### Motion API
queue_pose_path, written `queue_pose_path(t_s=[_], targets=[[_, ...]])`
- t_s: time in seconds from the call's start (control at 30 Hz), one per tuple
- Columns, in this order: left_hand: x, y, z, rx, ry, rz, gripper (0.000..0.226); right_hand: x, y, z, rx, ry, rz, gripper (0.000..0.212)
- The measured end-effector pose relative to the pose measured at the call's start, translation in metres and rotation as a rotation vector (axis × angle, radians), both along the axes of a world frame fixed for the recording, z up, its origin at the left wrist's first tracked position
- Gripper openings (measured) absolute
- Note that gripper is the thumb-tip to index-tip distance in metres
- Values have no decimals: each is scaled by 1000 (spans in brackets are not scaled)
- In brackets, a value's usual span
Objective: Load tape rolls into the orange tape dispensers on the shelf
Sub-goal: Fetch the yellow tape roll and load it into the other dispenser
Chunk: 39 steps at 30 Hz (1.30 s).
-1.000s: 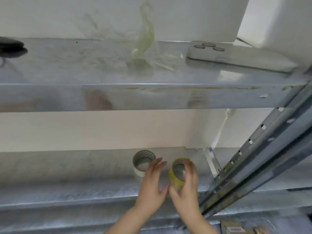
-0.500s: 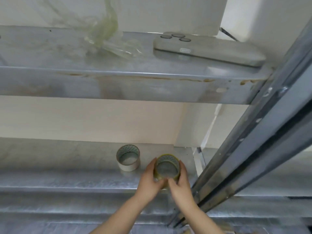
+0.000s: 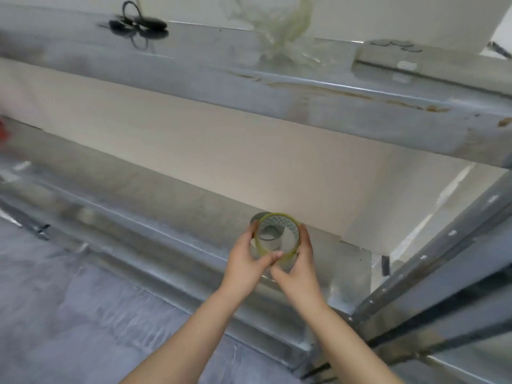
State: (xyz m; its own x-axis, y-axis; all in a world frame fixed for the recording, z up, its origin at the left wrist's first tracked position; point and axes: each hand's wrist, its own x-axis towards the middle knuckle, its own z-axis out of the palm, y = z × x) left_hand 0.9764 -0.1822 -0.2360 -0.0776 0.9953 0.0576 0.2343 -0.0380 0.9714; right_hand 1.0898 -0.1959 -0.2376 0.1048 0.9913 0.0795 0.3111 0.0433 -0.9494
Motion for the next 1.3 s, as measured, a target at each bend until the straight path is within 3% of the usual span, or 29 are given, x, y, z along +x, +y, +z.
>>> queue_pose_path(t_s=[0.17, 0.37, 0.53, 1.3], targets=[[-47, -6, 17, 6, 17, 171, 76, -48, 14, 12, 57, -56, 143, 92], [-115, -18, 34, 50, -27, 344, 66, -120, 24, 31, 87, -85, 286, 95], [-182, -33, 48, 86, -40, 470, 76, -192, 20, 42, 78, -57, 403, 93], [-506, -62, 57, 158, -95, 677, 67, -524, 14, 58, 160, 34, 622, 79]])
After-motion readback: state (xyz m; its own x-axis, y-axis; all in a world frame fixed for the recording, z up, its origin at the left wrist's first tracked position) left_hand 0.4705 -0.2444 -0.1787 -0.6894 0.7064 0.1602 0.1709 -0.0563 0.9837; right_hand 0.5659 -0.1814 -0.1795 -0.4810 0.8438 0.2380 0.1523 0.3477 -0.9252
